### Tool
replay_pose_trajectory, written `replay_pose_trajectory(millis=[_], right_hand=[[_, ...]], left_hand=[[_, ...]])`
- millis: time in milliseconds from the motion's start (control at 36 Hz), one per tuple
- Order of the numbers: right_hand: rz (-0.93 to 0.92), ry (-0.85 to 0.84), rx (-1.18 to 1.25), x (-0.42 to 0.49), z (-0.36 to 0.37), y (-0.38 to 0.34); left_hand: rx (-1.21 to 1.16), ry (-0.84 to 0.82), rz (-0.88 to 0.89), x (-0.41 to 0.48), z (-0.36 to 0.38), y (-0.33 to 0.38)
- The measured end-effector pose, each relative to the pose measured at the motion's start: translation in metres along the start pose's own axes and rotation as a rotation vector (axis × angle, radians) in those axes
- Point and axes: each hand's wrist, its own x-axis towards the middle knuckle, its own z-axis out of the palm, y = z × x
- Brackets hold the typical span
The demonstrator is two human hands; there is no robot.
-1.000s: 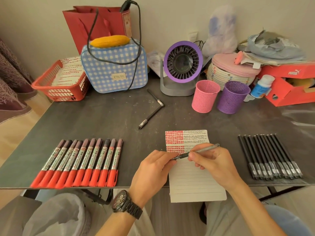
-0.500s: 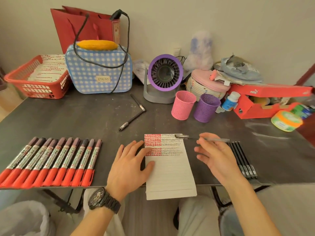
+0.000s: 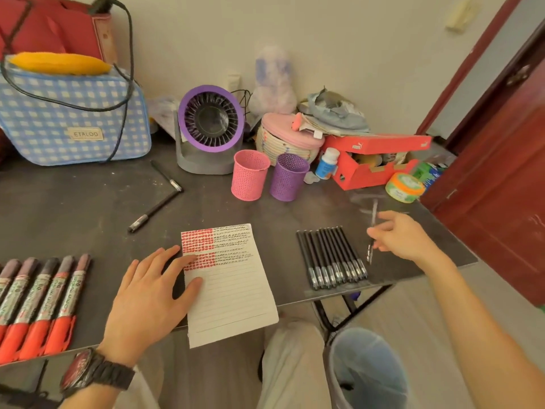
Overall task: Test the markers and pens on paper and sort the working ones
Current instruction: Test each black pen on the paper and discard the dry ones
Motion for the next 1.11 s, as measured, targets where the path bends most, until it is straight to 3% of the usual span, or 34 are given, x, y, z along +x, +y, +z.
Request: replay_pose_trajectory(millis=[83, 278, 1111], right_hand=[[-0.002, -0.041, -0.178, 0.002, 0.005, 0.006], [0.009, -0.094, -0.336, 0.004, 0.022, 0.011], [-0.025, -0.070, -0.266, 0.007, 0.031, 0.023]], left_hand=[[-0.008, 0.000, -0.005, -0.001, -0.003, 0.001], [0.000, -0.004, 0.000, 0.000, -0.003, -0.001], [-0.036, 0.027, 0.013, 0.001, 0.002, -0.004]])
